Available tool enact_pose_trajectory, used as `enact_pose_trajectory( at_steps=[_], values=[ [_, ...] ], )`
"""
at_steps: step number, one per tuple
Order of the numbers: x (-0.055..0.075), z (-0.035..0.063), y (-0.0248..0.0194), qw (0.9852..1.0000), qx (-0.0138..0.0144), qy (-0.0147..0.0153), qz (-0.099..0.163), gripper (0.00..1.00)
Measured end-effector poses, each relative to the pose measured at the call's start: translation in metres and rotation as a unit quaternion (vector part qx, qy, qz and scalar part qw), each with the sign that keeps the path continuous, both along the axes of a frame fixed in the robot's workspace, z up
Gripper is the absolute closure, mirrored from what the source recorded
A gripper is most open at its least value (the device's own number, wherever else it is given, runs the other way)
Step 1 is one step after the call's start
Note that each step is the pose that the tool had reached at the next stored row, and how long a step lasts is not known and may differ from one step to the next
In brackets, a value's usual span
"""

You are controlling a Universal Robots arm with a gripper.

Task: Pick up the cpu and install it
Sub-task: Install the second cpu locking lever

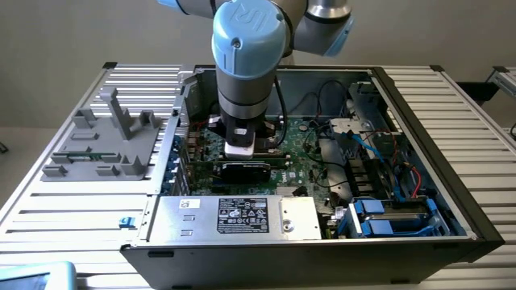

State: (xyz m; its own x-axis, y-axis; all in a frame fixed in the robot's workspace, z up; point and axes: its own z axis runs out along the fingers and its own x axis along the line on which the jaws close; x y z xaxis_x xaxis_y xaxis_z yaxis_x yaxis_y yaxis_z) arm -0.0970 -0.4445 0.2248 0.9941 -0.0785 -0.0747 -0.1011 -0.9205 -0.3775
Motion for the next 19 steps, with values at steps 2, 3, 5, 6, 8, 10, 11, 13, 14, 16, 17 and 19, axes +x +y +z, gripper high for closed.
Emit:
enact_pose_trajectory(
  at_steps=[2, 3, 5, 6, 8, 10, 11, 13, 14, 16, 17, 19],
  values=[
    [-0.0001, 0.0, 0.0, 1.0, 0.0, 0.0, 0.0, 0.89],
    [-0.0001, 0.0, 0.0001, 1.0, 0.0, 0.0, 0.0, 0.89],
    [0.0, 0.0002, 0.0004, 1.0, 0.0, 0.0, 0.0, 0.89],
    [0.0, 0.0002, 0.0007, 1.0, 0.0, 0.0, 0.0, 0.89],
    [0.0, 0.0005, 0.0012, 1.0, -0.0001, 0.0, 0.0, 0.89],
    [0.0, 0.0023, 0.0013, 1.0, 0.0, 0.0, 0.0, 0.89],
    [0.0004, 0.003, 0.0014, 1.0, 0.0, 0.0, 0.0, 0.89],
    [0.0016, 0.0031, 0.0013, 1.0, 0.0001, 0.0, 0.0, 0.89],
    [0.002, 0.0031, 0.0013, 1.0, 0.0001, 0.0, 0.0, 0.89],
    [0.0022, 0.0031, 0.0014, 1.0, 0.0, 0.0, 0.0, 0.89],
    [0.0023, 0.0029, 0.0015, 1.0, 0.0, 0.0, 0.0, 0.89],
    [0.0021, 0.0017, 0.0016, 1.0, 0.0, 0.0, 0.0, 0.89]
  ],
)
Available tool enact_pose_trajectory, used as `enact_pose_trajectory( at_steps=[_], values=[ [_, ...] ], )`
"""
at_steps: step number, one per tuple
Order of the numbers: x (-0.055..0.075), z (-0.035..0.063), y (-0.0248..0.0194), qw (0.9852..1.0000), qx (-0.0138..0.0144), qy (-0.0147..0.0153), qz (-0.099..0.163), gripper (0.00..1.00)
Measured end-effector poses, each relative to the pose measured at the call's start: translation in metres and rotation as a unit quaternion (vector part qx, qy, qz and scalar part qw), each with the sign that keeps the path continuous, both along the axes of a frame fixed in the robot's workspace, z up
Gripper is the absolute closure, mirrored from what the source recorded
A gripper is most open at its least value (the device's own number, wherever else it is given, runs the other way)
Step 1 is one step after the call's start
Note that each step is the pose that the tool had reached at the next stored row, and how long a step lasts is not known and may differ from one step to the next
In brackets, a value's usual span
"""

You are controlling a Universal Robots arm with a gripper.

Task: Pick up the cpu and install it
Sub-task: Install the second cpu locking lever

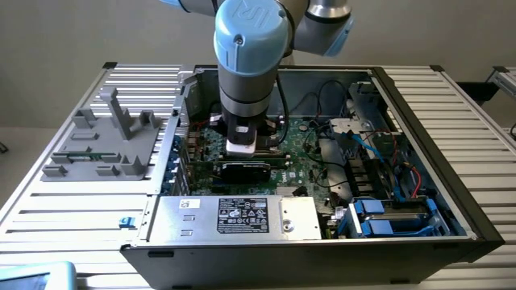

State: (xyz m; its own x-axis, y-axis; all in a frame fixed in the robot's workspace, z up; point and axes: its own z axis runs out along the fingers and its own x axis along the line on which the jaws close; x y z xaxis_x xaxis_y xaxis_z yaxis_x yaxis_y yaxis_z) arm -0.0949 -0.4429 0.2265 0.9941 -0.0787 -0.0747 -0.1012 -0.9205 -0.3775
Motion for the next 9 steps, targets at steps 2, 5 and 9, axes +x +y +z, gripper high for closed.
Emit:
enact_pose_trajectory(
  at_steps=[2, 5, 9],
  values=[
    [-0.0011, -0.0017, 0.0001, 1.0, 0.0, 0.0, 0.0, 0.89],
    [-0.0052, -0.0041, 0.0001, 1.0, 0.0, 0.0001, 0.0, 0.89],
    [-0.0059, -0.0078, 0.0007, 1.0, -0.0001, 0.0001, 0.0, 0.89]
  ],
)
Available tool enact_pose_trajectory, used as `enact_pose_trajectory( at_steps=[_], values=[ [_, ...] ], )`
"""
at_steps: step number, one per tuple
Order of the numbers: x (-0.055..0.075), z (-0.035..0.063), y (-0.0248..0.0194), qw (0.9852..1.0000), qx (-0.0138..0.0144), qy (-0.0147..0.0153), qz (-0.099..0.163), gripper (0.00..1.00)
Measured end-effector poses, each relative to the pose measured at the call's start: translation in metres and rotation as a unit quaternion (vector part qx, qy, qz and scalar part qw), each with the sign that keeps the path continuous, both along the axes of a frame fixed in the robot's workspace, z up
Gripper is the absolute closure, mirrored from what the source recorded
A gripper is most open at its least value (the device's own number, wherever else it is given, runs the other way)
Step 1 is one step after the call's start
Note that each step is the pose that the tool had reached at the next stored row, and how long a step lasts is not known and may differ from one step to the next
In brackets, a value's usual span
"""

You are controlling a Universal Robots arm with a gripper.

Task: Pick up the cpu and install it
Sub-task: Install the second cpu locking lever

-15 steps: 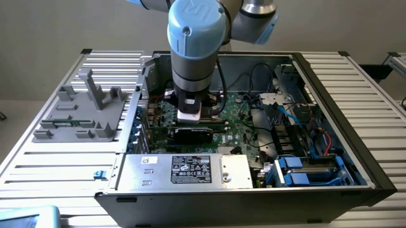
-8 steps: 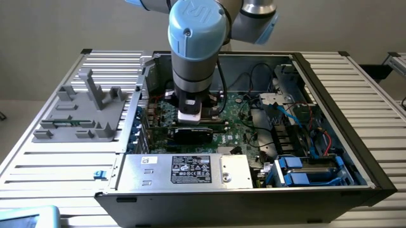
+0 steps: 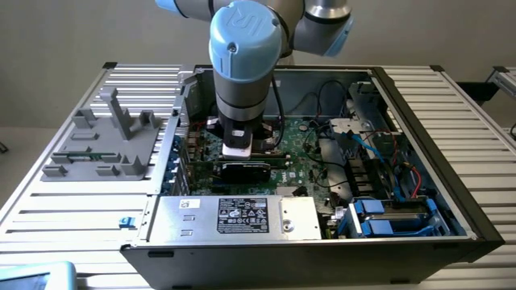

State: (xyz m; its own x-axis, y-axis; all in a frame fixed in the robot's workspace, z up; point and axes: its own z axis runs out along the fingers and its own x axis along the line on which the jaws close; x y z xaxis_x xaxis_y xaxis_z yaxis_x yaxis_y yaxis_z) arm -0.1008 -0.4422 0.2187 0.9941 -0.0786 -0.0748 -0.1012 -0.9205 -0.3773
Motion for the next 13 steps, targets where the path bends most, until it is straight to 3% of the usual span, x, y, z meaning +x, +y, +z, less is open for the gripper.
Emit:
enact_pose_trajectory(
  at_steps=[13],
  values=[
    [0.0, -0.0121, 0.0043, 1.0, -0.0004, -0.0001, 0.0, 0.89]
  ],
)
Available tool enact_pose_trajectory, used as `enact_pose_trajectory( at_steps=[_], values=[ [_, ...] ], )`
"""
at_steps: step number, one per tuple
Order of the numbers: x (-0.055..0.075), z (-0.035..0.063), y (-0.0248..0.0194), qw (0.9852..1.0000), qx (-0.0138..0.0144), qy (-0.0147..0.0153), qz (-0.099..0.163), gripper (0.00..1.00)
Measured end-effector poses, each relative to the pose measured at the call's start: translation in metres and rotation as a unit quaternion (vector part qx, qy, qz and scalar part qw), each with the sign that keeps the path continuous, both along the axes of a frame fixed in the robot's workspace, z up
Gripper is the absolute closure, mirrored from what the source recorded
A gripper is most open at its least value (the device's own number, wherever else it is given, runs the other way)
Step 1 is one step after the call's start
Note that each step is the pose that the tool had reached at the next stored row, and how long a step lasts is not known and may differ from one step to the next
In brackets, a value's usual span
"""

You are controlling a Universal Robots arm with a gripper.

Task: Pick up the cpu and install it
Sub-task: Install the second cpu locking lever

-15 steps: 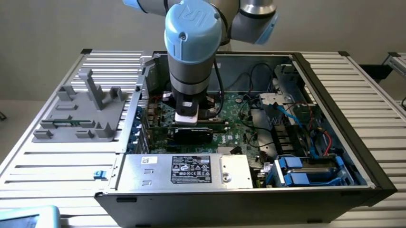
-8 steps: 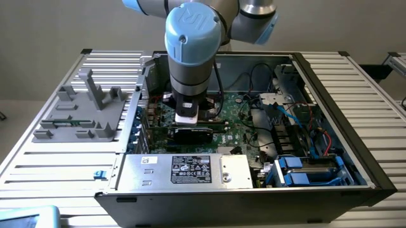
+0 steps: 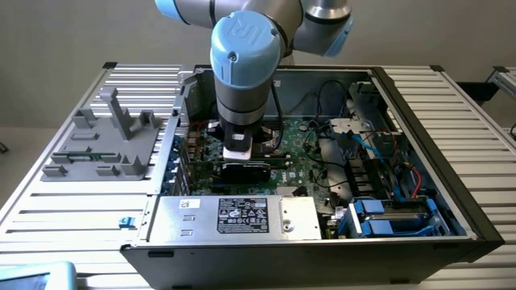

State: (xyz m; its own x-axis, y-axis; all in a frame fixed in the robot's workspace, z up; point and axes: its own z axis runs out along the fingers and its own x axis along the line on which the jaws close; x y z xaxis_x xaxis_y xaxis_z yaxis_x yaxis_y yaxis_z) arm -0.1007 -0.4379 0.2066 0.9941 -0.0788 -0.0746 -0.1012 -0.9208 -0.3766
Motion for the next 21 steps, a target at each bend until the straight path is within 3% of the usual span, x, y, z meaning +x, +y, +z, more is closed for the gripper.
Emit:
enact_pose_trajectory(
  at_steps=[21],
  values=[
    [-0.001, -0.0116, 0.005, 1.0, -0.0024, 0.0, 0.0, 0.89]
  ],
)
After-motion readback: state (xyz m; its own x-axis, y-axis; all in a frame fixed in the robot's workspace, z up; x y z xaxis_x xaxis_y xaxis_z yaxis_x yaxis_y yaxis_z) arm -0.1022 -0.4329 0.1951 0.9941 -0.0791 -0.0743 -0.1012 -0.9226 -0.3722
